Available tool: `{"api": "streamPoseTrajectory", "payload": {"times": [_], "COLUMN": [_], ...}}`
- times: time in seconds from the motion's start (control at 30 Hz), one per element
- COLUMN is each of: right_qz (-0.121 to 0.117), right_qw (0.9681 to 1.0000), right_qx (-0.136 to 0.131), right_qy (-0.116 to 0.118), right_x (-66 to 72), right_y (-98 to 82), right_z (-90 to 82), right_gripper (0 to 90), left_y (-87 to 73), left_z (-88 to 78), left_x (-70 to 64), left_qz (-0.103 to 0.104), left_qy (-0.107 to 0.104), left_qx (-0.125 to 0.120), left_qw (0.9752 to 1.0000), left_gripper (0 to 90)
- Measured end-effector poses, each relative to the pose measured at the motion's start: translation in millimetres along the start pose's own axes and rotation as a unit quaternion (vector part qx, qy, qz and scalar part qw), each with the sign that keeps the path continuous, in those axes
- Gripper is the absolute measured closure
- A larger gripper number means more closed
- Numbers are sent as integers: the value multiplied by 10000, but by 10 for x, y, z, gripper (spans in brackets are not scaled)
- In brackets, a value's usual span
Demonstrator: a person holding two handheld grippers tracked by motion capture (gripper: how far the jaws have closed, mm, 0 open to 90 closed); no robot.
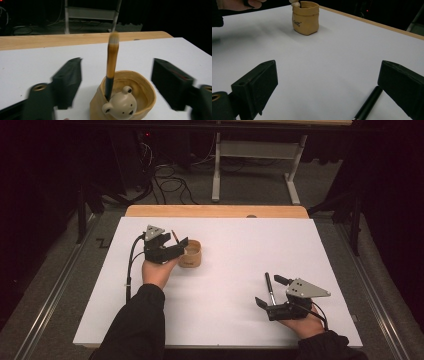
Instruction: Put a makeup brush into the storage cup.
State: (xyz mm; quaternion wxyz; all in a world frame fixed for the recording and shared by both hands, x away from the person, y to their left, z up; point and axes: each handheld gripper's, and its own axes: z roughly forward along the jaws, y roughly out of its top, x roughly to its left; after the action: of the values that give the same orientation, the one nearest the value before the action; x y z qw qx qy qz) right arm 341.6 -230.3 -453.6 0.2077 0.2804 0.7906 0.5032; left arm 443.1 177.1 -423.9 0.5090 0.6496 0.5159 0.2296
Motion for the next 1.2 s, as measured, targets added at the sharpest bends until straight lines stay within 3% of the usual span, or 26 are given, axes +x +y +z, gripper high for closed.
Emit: {"api": "streamPoseTrajectory", "payload": {"times": [0.27, 0.4, 0.57, 0.93, 1.07, 1.2], "right_qz": [-2, 7, -5, 13, 10, 26], "right_qw": [10000, 10000, 10000, 10000, 10000, 9999], "right_qx": [29, 34, 1, 18, 11, 29], "right_qy": [-9, -18, -44, -71, -82, -99], "right_x": [10, 13, 8, 4, 2, 1], "right_y": [1, 2, 4, 1, 0, -1], "right_z": [2, -2, -7, 1, 0, -2], "right_gripper": [36, 36, 36, 36, 35, 36], "left_y": [-20, -51, -132, -339, -399, -450], "left_z": [-149, -242, -398, -715, -850, -995], "left_x": [26, 5, -32, -81, -108, -159], "left_qz": [84, 212, 356, 320, 217, 294], "left_qy": [51, 63, -39, -301, -425, -478], "left_qx": [-86, 48, 78, 57, 14, 26], "left_qw": [9999, 9997, 9993, 9990, 9989, 9984], "left_gripper": [160, 129, 127, 106, 105, 94]}}
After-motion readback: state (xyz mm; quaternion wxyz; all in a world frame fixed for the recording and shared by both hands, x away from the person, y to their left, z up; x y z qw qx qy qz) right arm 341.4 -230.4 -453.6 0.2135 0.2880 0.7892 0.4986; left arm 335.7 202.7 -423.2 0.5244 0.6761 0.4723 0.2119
